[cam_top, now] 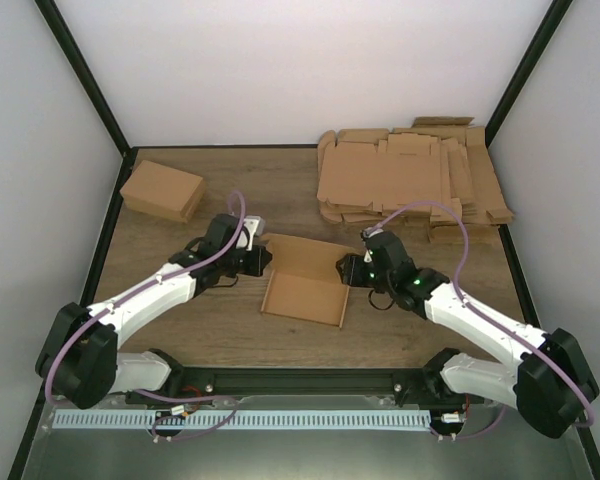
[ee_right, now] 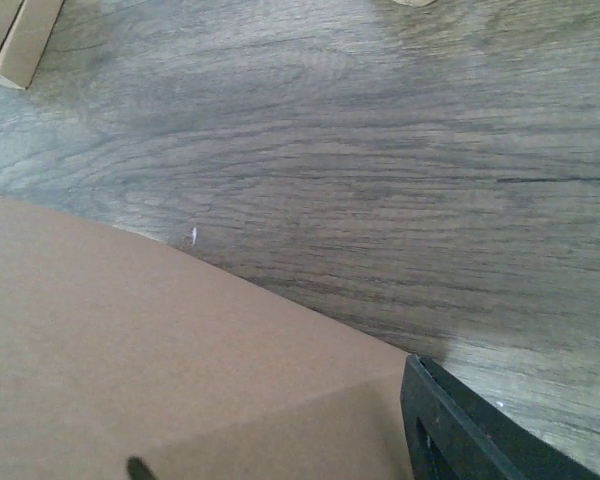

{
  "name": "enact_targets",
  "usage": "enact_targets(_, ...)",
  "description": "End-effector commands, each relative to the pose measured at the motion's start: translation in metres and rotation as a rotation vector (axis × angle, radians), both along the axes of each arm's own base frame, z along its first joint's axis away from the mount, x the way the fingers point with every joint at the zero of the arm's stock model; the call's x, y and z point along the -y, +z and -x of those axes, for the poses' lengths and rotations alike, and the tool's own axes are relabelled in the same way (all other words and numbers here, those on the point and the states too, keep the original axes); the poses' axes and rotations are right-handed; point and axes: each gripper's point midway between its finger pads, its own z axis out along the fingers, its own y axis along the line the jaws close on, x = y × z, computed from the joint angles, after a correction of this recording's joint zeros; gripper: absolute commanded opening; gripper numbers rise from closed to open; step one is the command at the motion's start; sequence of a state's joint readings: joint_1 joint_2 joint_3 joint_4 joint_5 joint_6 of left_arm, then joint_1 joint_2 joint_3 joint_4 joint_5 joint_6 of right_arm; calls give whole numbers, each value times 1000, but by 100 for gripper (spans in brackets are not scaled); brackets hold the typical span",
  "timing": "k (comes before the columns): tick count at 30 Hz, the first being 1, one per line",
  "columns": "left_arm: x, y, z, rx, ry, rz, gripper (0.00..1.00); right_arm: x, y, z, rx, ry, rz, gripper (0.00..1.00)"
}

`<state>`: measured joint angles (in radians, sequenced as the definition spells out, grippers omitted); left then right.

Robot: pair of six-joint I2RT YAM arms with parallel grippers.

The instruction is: Fold the paper box

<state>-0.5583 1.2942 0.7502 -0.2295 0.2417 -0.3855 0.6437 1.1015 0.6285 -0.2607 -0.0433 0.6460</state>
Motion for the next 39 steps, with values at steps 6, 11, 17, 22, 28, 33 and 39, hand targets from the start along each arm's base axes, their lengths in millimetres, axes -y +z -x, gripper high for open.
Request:
enact_targets(6,10,0,3,20,-52,-31,4,8,12,-1,7,-35,23,44)
enact_targets(11,9,3,4,34,-44,-43,4,15,5,-1,-26,-72,57,59)
enact_targets(17,13,5,5,44,-69,-47,4,22,9,-1,-2,-84,86,57)
enact_targets(22,17,2,7,36,-91,-57,4,18,13,-3,17,-65,75,41)
enact_targets(28,21,10,9,29,-63,-14,4,15,13,-6,-1,-105,30,20)
enact_targets(33,34,20,13,18,2,90,4,6,8,-11,-24,-149,-63,15)
enact_targets(39,38,25,2,47,70,103,4,1,20,-36,55,-213,-114,14)
